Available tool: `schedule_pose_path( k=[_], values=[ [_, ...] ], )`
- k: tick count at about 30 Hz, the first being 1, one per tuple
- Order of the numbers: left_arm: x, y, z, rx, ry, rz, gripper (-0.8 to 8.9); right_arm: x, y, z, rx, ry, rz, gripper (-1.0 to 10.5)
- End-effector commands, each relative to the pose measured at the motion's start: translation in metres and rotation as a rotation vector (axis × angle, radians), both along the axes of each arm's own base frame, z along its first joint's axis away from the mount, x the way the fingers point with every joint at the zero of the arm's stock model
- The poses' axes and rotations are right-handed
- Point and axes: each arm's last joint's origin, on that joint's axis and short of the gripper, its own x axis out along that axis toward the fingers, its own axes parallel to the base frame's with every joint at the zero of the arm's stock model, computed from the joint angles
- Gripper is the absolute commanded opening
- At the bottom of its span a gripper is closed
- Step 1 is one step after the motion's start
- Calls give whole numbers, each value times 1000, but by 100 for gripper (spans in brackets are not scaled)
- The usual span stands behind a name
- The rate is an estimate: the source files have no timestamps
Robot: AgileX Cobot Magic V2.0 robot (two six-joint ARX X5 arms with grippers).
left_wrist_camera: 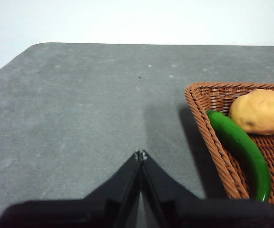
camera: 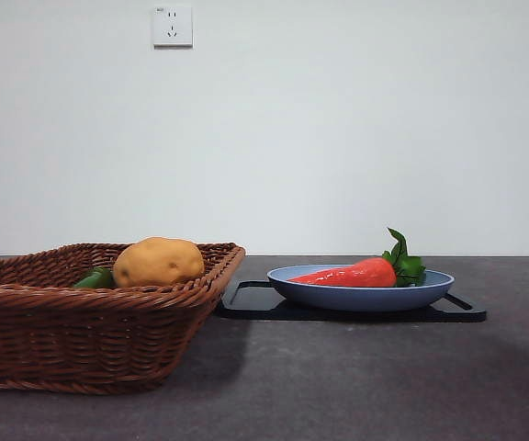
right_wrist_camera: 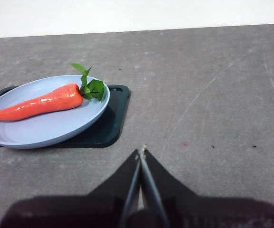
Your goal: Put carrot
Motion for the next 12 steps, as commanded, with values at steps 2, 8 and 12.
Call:
schedule_pose_path(
  k=[2,8,12],
  values=[
    [0,0,-1,-5,1,3,8,1,0,-6,-2,-6,-2,12],
    [0,0,-1,-5,-3,3,8,2,-1,-7,-4,-6,-18,12],
    [0,0,-1,-5,-3,3,8,2,-1,-7,-5,-6,-18,12]
  ],
)
